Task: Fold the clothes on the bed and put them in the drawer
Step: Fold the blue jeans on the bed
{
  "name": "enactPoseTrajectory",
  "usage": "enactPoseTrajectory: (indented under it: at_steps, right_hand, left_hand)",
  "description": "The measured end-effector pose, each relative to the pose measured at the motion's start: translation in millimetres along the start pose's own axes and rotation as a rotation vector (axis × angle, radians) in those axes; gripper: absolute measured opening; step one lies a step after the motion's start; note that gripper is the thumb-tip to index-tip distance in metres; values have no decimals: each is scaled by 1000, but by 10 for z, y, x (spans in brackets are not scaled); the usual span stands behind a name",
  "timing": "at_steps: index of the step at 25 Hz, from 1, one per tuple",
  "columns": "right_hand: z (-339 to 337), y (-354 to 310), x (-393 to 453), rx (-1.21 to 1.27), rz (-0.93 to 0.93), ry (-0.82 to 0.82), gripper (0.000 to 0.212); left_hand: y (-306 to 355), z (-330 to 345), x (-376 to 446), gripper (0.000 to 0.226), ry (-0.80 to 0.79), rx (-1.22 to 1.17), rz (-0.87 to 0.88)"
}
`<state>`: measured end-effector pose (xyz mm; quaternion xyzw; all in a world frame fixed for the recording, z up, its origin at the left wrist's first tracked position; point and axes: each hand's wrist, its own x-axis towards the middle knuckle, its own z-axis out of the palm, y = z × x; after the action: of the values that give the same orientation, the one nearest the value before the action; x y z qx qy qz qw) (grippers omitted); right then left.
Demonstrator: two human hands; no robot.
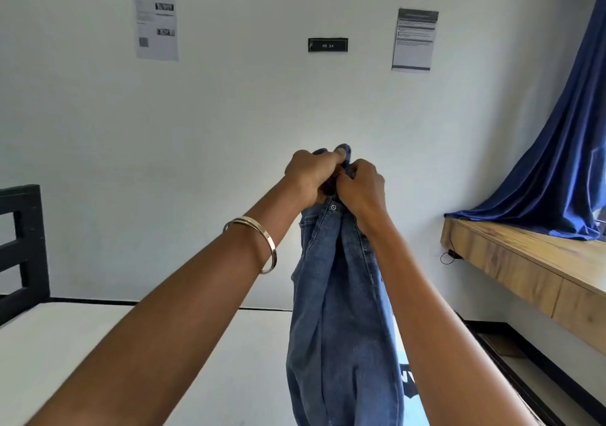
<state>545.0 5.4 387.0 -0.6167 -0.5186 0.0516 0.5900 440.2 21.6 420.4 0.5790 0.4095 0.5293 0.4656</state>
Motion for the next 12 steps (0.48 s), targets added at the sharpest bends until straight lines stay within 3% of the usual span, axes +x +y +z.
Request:
enactPoseTrajectory:
  at_steps: [2, 4, 5, 7, 9, 10, 12]
  right_hand:
    - [-59, 76, -4, 171, 28, -227, 40]
    - [-195, 193, 49, 110, -29, -374, 66]
    - [-264, 248, 74, 50, -75, -379, 70]
    - [-368, 256, 93, 19, -150, -256, 48]
    - [-466, 193, 86, 202, -138, -151, 28]
    - [-512, 156, 67, 320, -136, -158, 29]
    - [-578, 128, 42, 468, -188, -258, 37]
  left_hand:
    - [21, 0, -85, 21, -200, -148, -51]
    - [-31, -121, -86, 29, -351, -266, -10]
    - [-86, -163, -57, 29, -380, -255, 58]
    - [-218, -200, 46, 21, -249, 42, 376]
    - [-312, -126, 152, 50, -4, 523, 749]
    - [-329, -69, 172, 75, 33, 647, 853]
    - [-272, 7, 160, 110, -54, 698, 922]
